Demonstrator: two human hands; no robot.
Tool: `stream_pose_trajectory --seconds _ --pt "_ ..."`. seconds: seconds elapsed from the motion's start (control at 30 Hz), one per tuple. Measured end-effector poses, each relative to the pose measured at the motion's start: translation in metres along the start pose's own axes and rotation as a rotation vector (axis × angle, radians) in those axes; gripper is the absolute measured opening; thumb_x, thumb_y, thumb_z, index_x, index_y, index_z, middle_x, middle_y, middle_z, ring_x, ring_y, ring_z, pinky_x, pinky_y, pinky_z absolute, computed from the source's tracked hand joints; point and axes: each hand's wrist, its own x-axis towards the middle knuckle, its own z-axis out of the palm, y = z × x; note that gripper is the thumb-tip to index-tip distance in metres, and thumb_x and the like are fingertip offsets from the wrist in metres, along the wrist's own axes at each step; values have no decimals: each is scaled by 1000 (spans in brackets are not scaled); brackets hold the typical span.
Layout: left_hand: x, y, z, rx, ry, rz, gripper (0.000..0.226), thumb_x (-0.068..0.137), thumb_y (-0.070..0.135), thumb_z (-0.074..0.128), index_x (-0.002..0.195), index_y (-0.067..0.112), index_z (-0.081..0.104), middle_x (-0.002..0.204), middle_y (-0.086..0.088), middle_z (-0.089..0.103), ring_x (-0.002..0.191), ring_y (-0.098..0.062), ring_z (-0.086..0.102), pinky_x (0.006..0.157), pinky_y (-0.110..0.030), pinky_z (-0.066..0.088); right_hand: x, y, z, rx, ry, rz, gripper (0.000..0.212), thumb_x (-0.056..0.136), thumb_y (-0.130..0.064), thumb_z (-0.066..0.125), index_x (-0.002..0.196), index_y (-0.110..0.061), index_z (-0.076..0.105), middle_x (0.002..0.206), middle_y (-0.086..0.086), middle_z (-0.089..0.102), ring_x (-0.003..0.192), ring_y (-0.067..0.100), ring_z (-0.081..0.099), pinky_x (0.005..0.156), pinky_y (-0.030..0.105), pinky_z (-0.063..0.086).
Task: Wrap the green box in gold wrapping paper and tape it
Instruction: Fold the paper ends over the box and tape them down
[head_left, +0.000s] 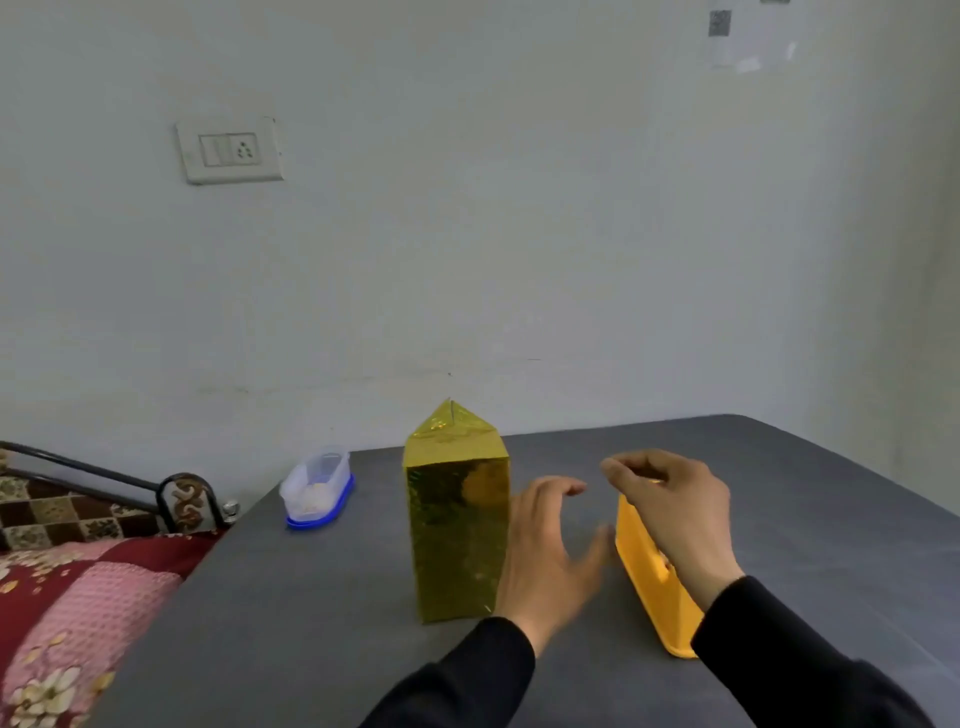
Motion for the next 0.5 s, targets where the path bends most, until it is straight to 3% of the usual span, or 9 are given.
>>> stream_pose_trajectory --seconds 0.13,0.17,0.23,0.33,0.5 --pt "-9 -17 50 80 -411 -169 98 77 73 68 156 36 25 162 18 22 149 -7 16 123 -39 24 -13 46 -38 -371 77 62 18 84 -51 72 85 -33 75 120 -15 67 113 14 63 84 29 50" --pt "-9 -20 55 104 -441 -163 100 77 75 66 158 37 23 165 19 18 150 -8 15 123 -41 22 -13 53 -42 -430 42 115 23 85 -53 71 92 -32 75 126 -11 65 117 17 62 85 31 49" --pt "-14 -24 70 110 -470 -132 90 84 75 59 158 38 25 165 22 18 150 -8 18 122 -41 23 -12 67 -54 -427 -52 301 34 84 -56 70 100 -26 75 118 -3 67 109 21 64 86 36 55" --pt "-27 -33 79 105 -479 -91 83 89 79 48 158 42 22 165 26 17 149 -5 21 122 -38 24 -13 72 -59 -137 -200 636 36 84 -54 76 99 -21 73 111 1 64 99 21 63 73 44 63" --pt "-30 -33 81 187 -493 -25 73 95 74 39 159 45 20 165 30 8 149 -4 22 118 -39 24 -9 59 -60 62 -261 773 45 84 -32 84 118 -10 64 126 6 55 114 31 56 84 55 61"
